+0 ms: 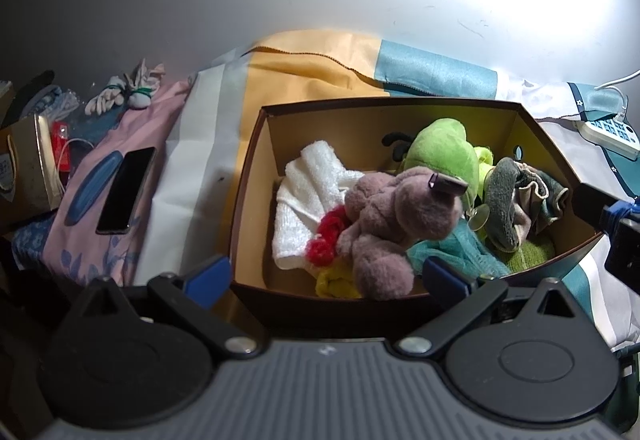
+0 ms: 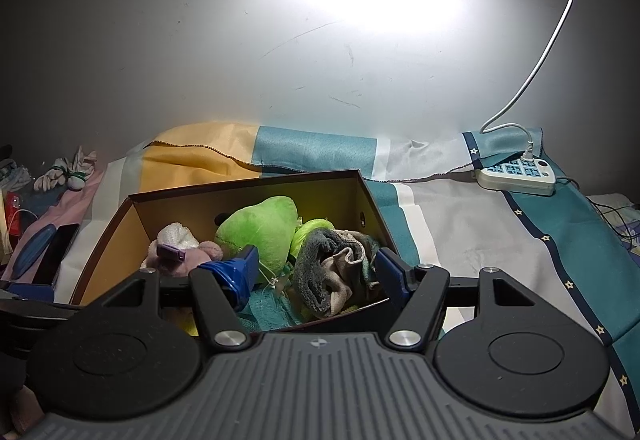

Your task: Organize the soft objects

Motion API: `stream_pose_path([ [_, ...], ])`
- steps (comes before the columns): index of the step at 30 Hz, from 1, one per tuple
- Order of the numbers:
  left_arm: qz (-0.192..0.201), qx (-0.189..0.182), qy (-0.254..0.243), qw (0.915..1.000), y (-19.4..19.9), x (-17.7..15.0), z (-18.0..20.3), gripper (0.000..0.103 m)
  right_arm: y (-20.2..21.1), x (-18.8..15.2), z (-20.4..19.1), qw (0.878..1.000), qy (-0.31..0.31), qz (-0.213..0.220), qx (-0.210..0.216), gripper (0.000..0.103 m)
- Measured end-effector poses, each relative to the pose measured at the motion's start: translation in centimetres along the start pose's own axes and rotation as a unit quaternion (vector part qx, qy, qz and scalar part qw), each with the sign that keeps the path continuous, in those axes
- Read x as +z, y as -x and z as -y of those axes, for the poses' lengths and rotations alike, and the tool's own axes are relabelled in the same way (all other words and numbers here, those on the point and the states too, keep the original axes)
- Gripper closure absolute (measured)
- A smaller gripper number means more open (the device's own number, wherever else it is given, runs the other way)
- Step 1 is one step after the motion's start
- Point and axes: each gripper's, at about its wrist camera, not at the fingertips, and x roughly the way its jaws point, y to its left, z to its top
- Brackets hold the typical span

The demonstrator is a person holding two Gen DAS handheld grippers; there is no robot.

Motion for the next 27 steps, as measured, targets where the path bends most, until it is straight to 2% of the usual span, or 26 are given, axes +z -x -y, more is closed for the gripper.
stream_pose_path([
  [27,0.007,0.015,0.01,0.9998,1.3,-0.5,-0.1,0.001,1.1,0.1,0.0,1.0,0.0,0.006,0.004,0.053],
])
